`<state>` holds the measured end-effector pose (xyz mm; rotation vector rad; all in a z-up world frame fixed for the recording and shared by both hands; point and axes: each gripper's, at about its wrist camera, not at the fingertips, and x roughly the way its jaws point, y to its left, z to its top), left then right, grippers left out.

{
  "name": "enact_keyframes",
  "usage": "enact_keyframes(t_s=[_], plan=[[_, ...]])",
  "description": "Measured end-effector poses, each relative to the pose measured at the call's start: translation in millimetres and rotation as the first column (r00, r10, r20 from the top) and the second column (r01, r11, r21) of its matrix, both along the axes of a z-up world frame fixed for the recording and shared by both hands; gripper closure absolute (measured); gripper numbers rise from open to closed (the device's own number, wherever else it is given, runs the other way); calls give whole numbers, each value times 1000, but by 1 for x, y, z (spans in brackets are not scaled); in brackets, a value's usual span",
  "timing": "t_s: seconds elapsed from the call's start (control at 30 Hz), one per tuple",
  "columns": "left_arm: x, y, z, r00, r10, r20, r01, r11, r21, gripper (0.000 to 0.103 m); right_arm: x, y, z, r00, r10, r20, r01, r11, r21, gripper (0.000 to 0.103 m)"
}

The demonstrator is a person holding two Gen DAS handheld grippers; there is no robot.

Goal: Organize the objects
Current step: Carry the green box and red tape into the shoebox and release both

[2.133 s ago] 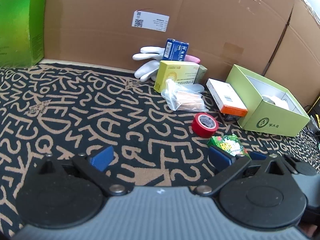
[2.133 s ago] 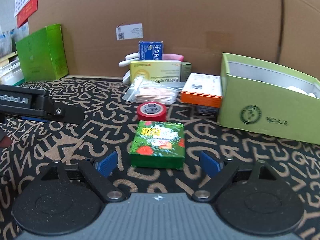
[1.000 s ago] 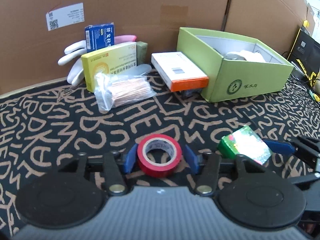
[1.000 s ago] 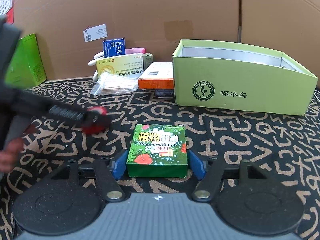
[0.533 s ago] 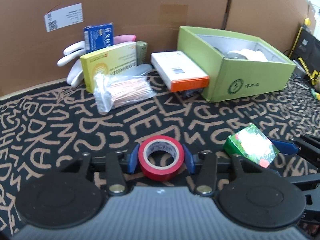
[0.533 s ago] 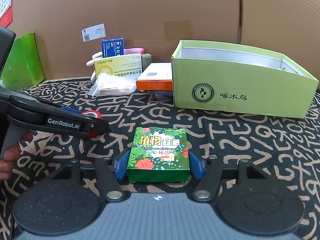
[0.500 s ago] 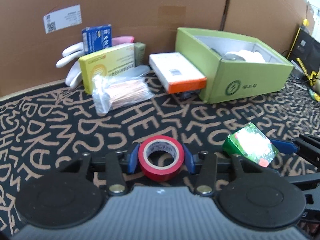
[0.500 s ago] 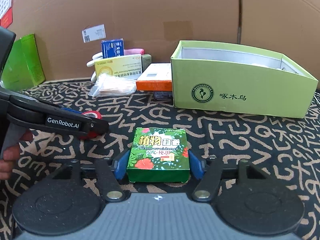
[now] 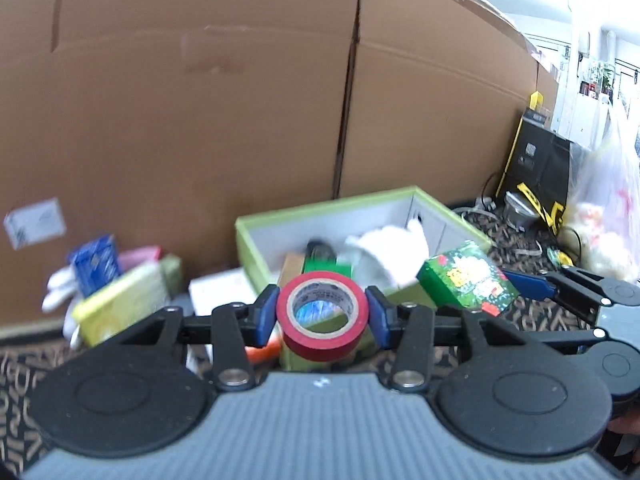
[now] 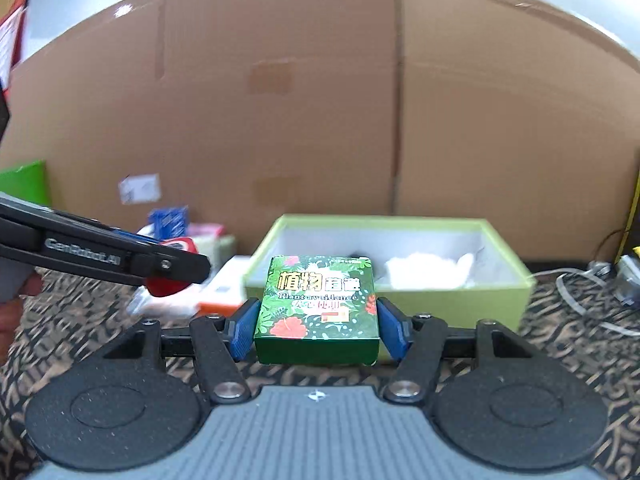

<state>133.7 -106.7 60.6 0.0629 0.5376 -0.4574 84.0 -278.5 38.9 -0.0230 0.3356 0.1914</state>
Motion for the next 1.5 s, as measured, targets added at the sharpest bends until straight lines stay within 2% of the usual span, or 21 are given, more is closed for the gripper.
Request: enact_keyframes(t_s=[0.2, 0.4, 0.5, 0.67, 0.7, 0.73, 0.77, 0.8, 0.83, 0.9, 0.93, 0.97, 1.07, 1.27, 1.37, 1.5], plan=[[52, -38, 2, 999, 35, 23, -36, 999, 31, 57, 46, -30, 9, 996, -86, 35, 87, 996, -9, 37], [107, -68, -25, 998, 47, -38, -44, 997, 69, 57, 105, -45, -5, 992, -128, 8, 129, 989, -78, 37], [126, -75, -39, 996, 50, -74, -45, 997, 66, 57, 131, -55, -11, 989, -145, -6, 144, 987, -74, 37], [150, -81, -55, 995, 52, -84, -46, 997, 69, 57, 161, -61, -17, 988, -151, -22, 148, 986, -77, 37], [153, -81, -58, 995, 48, -82, -43, 997, 68, 51, 167, -62, -21, 988, -149, -29, 146, 986, -82, 36], [155, -81, -62, 996, 37, -78, -31, 997, 66, 40, 173, -62, -25, 990, -136, -47, 132, 987, -86, 36], [156, -80, -65, 997, 29, -73, -24, 998, 66, 20, 178, -61, -29, 990, -126, -68, 120, 989, -91, 36], [154, -78, -66, 997, 38, -60, -34, 998, 60, 14, 183, -60, -35, 989, -114, -90, 104, 989, -109, 36], [152, -74, -66, 998, 39, -42, -37, 998, 44, 13, 184, -56, -40, 990, -100, -103, 85, 986, -144, 35], [147, -69, -64, 999, 45, -17, -44, 998, 34, 3, 177, -49, -42, 995, -82, -65, 66, 975, -213, 30], [144, -66, -63, 998, 55, -8, -55, 998, 28, 3, 172, -46, -41, 996, -85, -42, 72, 969, -235, 20], [142, -64, -61, 998, 63, -5, -62, 998, 23, 2, 167, -44, -40, 996, -92, -23, 83, 965, -249, 17], [133, -65, -51, 997, 72, -6, -72, 997, -1, 0, 157, -43, -32, 995, -102, -17, 95, 966, -240, 17], [102, -48, -27, 997, 79, 5, -79, 996, -29, 0, 122, -54, -11, 995, -96, 1, 95, 985, -143, 15], [83, -39, -17, 996, 89, 6, -89, 995, -42, 0, 95, -50, 1, 996, -85, 37, 89, 986, -139, 14], [56, -29, -4, 993, 114, 26, -113, 993, -22, 0, 64, -38, 14, 994, -56, 93, 69, 987, -146, 11]])
